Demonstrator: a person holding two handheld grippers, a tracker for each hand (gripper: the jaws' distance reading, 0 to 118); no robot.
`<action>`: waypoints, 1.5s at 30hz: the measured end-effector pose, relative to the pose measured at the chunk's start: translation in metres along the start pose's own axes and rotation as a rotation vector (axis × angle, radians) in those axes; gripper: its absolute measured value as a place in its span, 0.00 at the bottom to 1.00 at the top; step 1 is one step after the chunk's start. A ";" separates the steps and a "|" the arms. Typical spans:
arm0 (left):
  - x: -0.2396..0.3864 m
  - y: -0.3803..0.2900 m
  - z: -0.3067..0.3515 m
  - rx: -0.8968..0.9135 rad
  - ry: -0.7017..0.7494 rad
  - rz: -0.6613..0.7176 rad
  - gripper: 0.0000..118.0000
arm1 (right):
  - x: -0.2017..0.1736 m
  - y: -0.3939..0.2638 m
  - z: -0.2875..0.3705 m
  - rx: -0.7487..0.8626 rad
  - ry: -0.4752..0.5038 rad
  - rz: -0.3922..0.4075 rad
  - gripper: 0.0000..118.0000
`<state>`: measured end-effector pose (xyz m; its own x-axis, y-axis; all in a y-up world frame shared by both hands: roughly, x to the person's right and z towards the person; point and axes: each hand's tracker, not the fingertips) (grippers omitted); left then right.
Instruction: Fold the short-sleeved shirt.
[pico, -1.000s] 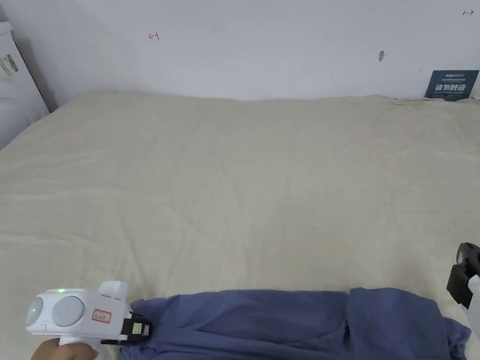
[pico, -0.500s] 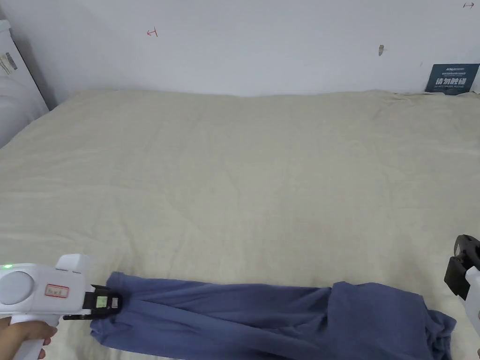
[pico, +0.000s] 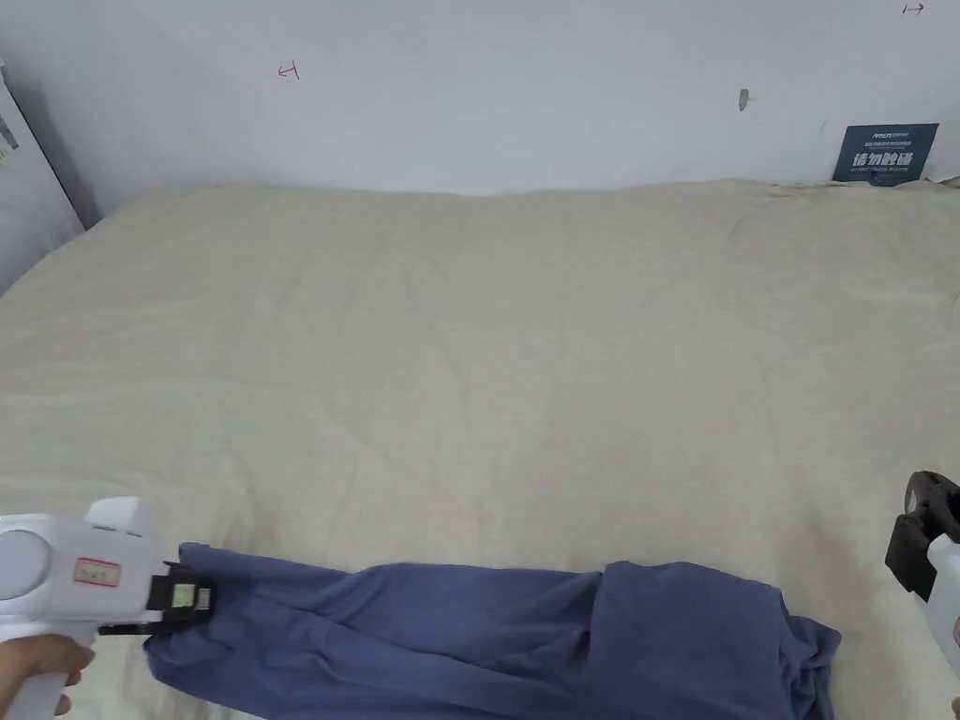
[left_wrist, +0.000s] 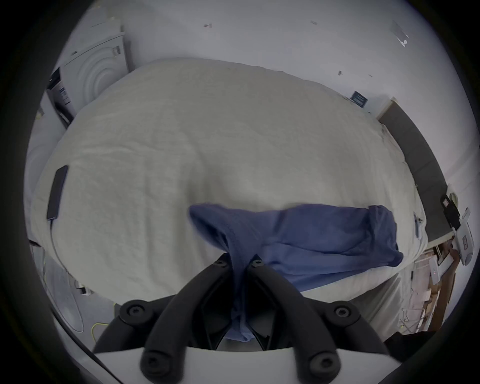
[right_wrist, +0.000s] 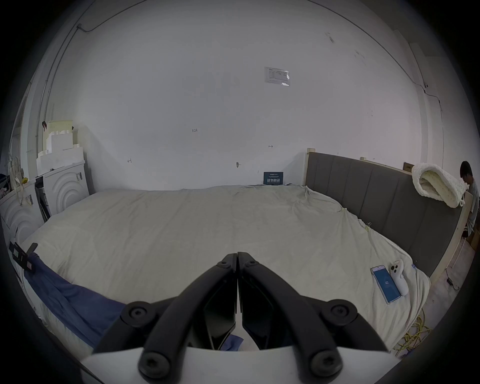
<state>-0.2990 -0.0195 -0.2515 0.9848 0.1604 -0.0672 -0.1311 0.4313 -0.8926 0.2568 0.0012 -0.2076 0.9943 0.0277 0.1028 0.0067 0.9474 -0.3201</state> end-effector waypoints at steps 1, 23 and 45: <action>0.009 0.000 -0.002 -0.003 -0.020 -0.004 0.05 | 0.000 0.000 0.000 -0.001 0.000 0.000 0.00; 0.201 0.002 -0.115 -0.159 -0.214 -0.277 0.05 | 0.020 -0.005 0.010 -0.012 -0.010 0.012 0.00; 0.168 0.001 -0.051 0.081 -0.243 -0.238 0.98 | 0.017 -0.001 0.007 -0.005 0.002 0.004 0.00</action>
<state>-0.1275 -0.0371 -0.2860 0.9342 0.2489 0.2554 0.0808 0.5496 -0.8315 0.2733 0.0033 -0.1987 0.9945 0.0314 0.0999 0.0028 0.9456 -0.3254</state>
